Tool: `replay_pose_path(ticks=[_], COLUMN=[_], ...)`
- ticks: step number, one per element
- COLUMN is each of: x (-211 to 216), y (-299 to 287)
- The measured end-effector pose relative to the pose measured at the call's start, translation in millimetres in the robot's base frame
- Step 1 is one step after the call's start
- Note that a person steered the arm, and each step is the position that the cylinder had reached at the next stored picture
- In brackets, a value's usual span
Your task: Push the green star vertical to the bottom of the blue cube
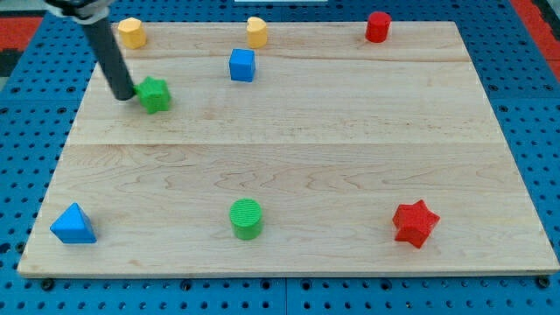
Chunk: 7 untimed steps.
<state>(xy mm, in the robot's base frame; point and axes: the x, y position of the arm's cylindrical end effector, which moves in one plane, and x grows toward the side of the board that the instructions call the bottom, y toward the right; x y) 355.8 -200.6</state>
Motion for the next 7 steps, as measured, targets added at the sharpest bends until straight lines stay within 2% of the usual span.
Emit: replay_pose_path(ticks=[1, 2, 4, 5, 6, 7], x=[0, 0, 0, 13, 48, 129], y=[57, 89, 109, 98, 50, 49])
